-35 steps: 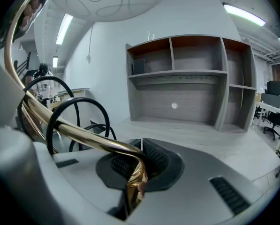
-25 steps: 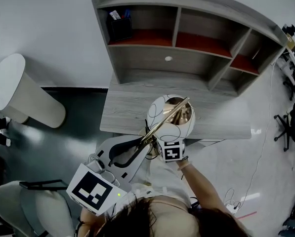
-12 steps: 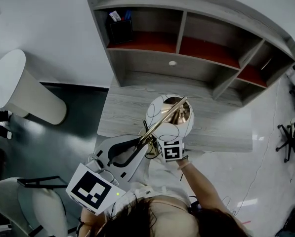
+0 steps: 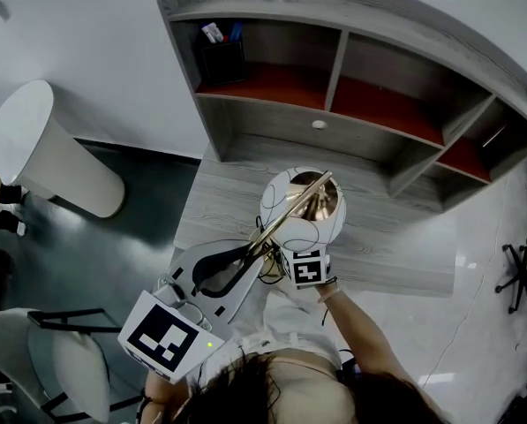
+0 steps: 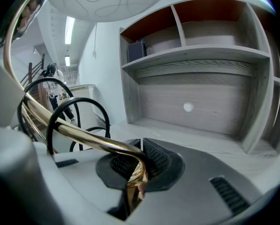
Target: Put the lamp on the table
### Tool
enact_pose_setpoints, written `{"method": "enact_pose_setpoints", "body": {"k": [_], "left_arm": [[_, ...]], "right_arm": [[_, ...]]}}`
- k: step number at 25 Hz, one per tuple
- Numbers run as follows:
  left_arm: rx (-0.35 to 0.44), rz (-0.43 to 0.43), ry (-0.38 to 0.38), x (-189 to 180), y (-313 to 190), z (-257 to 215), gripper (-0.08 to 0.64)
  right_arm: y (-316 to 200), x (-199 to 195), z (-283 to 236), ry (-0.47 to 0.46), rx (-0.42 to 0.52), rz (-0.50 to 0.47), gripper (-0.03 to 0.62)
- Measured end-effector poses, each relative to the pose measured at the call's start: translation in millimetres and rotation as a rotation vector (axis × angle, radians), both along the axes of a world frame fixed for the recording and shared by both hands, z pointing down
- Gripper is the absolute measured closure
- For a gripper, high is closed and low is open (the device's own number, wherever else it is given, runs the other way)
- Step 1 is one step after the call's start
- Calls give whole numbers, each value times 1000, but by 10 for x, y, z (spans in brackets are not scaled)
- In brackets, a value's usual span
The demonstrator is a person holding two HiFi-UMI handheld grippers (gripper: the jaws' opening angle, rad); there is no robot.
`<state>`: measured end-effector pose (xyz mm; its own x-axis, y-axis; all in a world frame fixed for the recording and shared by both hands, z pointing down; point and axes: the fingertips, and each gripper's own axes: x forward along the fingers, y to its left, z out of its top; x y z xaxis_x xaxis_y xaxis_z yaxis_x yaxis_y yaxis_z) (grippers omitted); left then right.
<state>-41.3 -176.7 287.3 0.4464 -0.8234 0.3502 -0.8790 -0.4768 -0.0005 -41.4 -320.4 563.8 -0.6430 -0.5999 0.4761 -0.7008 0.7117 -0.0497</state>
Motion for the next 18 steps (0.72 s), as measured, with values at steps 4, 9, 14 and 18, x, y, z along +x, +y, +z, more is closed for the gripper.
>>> {"method": "enact_pose_setpoints", "body": {"k": [4,9,14,18], "left_arm": [[-10,-33,5,-42,-138,23,514],[-16,-64,3,-80,-300,50,514],[-25,-95,0,-131,-428,54,514],[-24,-117,-1,-193,-469,40,514]], "right_arm": [[-122,-86,23,3,-3,-37,566],[-236,-192,66,6,-17,-85,566],[-347,-296,86,0,-24,-113,566],[-399,-400,67,-2,-18,-139,566]]}}
